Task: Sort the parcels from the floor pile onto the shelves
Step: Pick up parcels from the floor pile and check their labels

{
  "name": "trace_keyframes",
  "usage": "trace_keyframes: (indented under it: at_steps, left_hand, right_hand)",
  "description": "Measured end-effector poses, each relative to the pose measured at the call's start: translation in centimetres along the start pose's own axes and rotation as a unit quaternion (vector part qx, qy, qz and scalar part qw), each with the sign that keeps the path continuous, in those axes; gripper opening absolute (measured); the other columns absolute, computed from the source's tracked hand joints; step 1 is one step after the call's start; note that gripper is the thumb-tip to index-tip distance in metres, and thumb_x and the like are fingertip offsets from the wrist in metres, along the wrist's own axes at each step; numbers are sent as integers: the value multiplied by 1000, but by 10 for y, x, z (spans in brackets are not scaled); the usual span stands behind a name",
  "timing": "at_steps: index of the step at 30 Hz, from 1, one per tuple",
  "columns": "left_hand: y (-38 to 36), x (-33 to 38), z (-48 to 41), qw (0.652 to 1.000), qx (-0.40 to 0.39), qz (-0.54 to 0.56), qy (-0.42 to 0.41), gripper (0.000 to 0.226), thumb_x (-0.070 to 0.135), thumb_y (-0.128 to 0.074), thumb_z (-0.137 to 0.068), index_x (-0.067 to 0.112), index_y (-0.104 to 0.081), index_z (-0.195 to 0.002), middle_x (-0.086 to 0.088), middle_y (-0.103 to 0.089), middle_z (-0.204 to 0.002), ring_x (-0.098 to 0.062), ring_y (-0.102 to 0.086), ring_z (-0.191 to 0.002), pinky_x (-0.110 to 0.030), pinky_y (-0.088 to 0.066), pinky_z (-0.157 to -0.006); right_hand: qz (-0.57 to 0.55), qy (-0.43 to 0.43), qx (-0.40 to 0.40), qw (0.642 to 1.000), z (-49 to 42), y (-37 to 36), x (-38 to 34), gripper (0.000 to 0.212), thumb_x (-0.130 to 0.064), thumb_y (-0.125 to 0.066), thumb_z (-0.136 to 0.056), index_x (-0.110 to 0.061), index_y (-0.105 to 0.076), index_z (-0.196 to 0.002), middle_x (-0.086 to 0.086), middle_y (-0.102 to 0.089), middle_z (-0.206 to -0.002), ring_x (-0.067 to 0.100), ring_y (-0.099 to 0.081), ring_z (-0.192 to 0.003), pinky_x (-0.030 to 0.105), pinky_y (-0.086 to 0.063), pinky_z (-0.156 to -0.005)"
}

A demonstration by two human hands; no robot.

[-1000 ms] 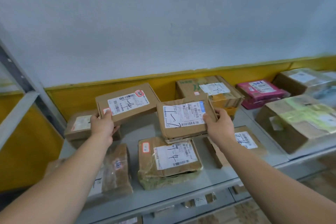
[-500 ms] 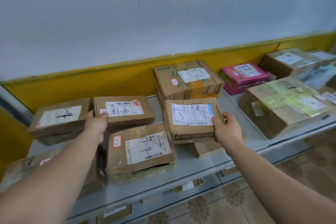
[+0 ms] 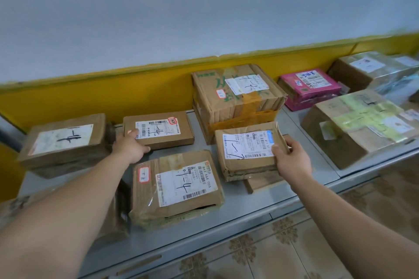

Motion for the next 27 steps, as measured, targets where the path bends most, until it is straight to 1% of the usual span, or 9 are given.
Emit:
trace_keyframes:
  at_steps: [2, 8, 12, 16, 21, 23, 25, 26, 27]
  left_hand:
    - [-4, -4, -7, 998, -40, -58, -6, 60, 30, -71, -85, 25, -48, -140, -12, -42, -144, -34, -46, -125, -47, -39, -106]
    - [-15, -2, -14, 987, -95, -126, -28, 68, 36, -61, -93, 23, -29, -152, -11, -20, -158, -35, -32, -139, -45, -31, -114]
    - [-7, 8, -8, 987, -102, -121, -18, 67, 43, -58, -93, 18, -32, -151, -12, -28, -156, -35, -35, -137, -43, -32, -112]
    - [11, 51, 22, 997, -31, -6, -66, 50, 29, -58, -96, 9, -46, -141, -10, -52, -139, -32, -51, -124, -38, -40, -100]
    - [27, 113, 80, 984, 30, 61, -163, 43, 38, -55, -96, 18, -53, -135, -3, -48, -143, -23, -46, -130, -36, -36, -103]
    - [23, 140, 111, 972, -5, 146, -185, 39, 36, -55, -97, 18, -54, -132, 1, -55, -133, -15, -53, -116, -25, -38, -91]
    - [12, 160, 140, 947, -87, 258, -171, 36, 38, -56, -96, 23, -55, -128, 6, -63, -114, -8, -60, -95, -21, -48, -77]
    - [6, 166, 152, 931, -127, 307, -150, 32, 41, -58, -94, 29, -56, -123, 6, -66, -106, -11, -63, -91, -27, -55, -75]
    - [1, 168, 160, 918, -150, 346, -124, 27, 44, -59, -92, 35, -57, -117, 5, -70, -100, -18, -65, -90, -37, -57, -82]
  right_hand:
    - [8, -3, -2, 1000, -3, -2, 2, 36, -35, -55, -98, -22, -52, -131, 2, -63, -110, 23, -61, -96, 38, -53, -80]
    - [17, -11, 3, 1000, -9, -6, 11, 41, -38, -49, -101, -20, -48, -138, 3, -62, -115, 21, -55, -95, 33, -44, -79]
    - [2, -8, 2, 1000, -8, -6, 11, 42, -38, -50, -101, -20, -48, -138, 3, -63, -114, 19, -56, -93, 31, -44, -75]
    - [-27, 33, 8, 999, -4, 3, -3, 33, -35, -55, -98, -20, -55, -128, -1, -62, -104, 19, -57, -91, 32, -43, -75]
    - [-74, 103, -8, 992, 0, 24, -30, 37, -37, -59, -96, -23, -55, -130, -3, -65, -110, 16, -63, -94, 39, -53, -82]
    - [-97, 127, -24, 987, 4, 34, -41, 37, -37, -61, -95, -25, -54, -129, -4, -64, -108, 14, -64, -94, 42, -56, -84]
    - [-117, 152, -43, 981, 9, 45, -51, 34, -37, -63, -93, -29, -56, -125, -9, -63, -105, 14, -64, -96, 41, -56, -87]
    - [-123, 164, -52, 977, 12, 51, -56, 32, -36, -65, -93, -30, -57, -123, -13, -61, -102, 12, -63, -97, 40, -54, -89]
    - [-130, 175, -58, 974, 14, 57, -59, 31, -35, -66, -92, -30, -57, -122, -16, -60, -99, 10, -62, -96, 38, -53, -90]
Point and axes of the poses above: each hand's wrist, its own z-axis away from the middle knuckle, its own y-axis out of the back of the hand, x = y × z, the point moved 4 cm from there along -z, towards the middle knuckle
